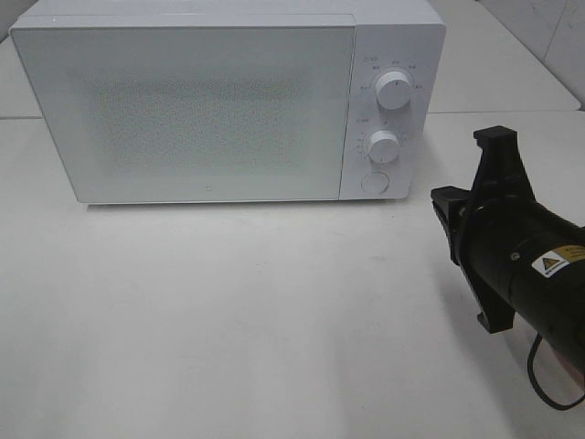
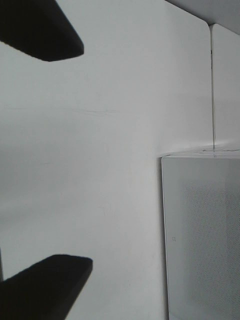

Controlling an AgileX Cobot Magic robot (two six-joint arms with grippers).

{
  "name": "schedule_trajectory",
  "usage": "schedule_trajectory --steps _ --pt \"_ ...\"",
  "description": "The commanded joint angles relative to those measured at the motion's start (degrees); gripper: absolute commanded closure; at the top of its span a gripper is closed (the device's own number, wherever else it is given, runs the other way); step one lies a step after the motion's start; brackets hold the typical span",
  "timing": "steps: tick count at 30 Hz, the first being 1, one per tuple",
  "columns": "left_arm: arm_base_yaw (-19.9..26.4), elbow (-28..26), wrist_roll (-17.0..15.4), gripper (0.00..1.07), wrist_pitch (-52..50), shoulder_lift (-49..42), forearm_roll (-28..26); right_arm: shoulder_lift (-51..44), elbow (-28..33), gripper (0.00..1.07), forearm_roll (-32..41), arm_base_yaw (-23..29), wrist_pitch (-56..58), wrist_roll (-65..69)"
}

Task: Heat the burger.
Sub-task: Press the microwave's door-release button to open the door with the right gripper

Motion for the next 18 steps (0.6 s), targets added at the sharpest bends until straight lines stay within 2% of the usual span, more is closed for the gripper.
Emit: schedule_trajectory --steps 1,9,18 --pt "0.1 0.2 0.2 0.03 -0.5 -1.5 -0.2 0.4 0.1 1.07 1.1 0.2 0.3 1.1" --pt "0.1 0.2 0.2 0.03 -0.5 -1.5 -0.2 5.1 -0.5 1.06 3.8 0.1 0.3 7.7" --pt "0.1 0.2 0.2 0.03 -0.5 -1.5 -0.2 13.5 -6.6 1.05 3.8 -0.9 0.5 11.1"
